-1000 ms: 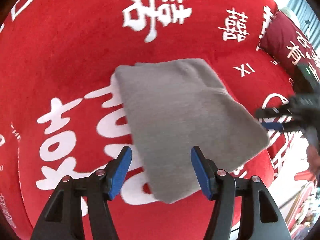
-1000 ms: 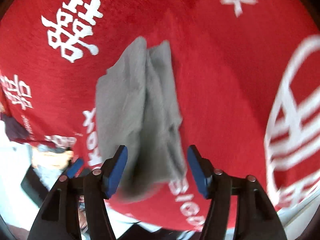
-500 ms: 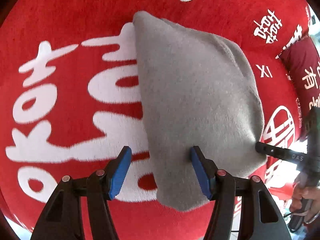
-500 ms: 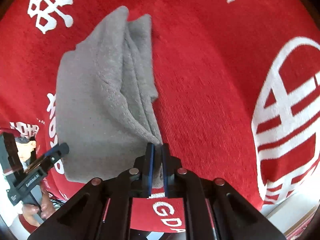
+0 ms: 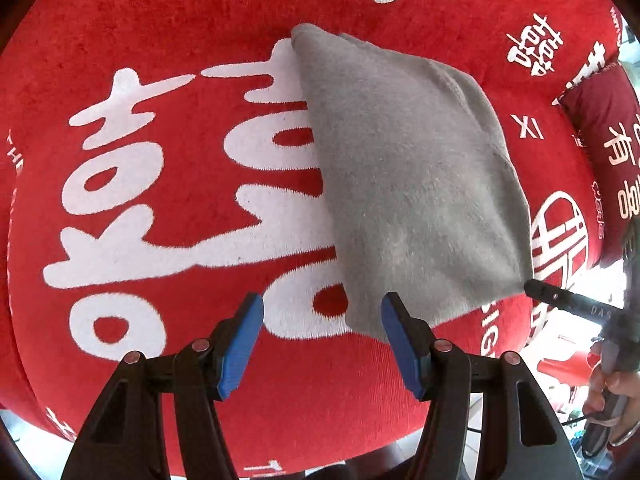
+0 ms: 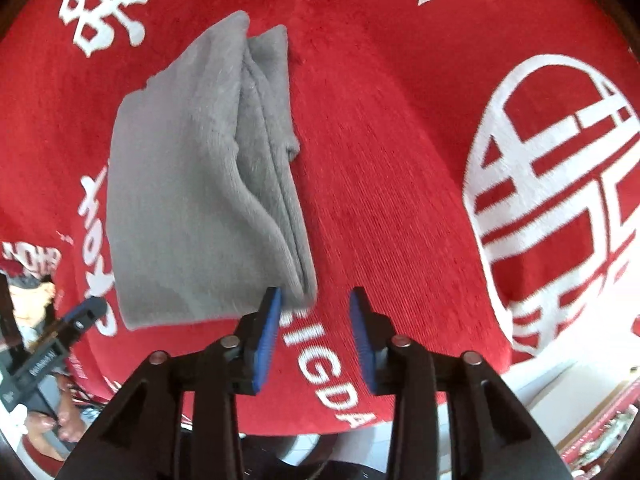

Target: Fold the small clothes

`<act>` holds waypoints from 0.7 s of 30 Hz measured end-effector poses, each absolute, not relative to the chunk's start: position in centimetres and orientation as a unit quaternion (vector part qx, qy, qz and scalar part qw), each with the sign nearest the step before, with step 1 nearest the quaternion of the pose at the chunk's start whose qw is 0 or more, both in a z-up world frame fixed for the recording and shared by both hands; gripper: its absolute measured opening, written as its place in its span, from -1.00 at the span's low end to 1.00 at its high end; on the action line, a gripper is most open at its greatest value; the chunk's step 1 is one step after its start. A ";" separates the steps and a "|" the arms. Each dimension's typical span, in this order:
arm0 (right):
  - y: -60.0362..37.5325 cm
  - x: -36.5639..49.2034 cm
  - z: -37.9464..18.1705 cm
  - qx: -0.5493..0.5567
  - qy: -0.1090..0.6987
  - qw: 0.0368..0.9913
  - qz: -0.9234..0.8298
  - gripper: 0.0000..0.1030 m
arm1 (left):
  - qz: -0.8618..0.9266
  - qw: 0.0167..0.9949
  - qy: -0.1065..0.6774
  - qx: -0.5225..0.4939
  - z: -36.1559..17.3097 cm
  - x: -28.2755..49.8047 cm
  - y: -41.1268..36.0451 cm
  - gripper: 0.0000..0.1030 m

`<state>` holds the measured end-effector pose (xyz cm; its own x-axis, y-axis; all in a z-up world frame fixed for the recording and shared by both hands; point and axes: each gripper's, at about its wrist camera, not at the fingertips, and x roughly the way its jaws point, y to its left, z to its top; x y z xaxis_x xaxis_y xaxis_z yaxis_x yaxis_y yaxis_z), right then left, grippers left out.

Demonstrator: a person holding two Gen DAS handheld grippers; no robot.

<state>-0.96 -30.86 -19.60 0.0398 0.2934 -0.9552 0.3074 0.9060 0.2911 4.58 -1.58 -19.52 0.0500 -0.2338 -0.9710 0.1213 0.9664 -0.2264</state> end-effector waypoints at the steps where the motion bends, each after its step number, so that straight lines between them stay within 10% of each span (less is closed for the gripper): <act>1: -30.4 -1.3 -19.2 0.210 0.694 0.689 -0.009 -0.22 | -0.124 0.724 0.678 -0.040 -19.3 4.4 -1.4 0.22; 12: -25.8 -3.6 -16.9 0.209 0.682 0.701 0.005 -0.05 | -0.157 0.732 0.663 -0.022 -17.4 2.6 0.5 0.22; 15: -24.4 -4.0 -16.4 0.209 0.679 0.704 0.013 0.00 | -0.157 0.740 0.654 -0.012 -17.2 2.2 1.1 0.68; 21: -21.9 -4.5 -16.2 0.213 0.677 0.704 0.034 0.04 | -0.163 0.745 0.647 -0.017 -17.4 1.6 2.2 0.70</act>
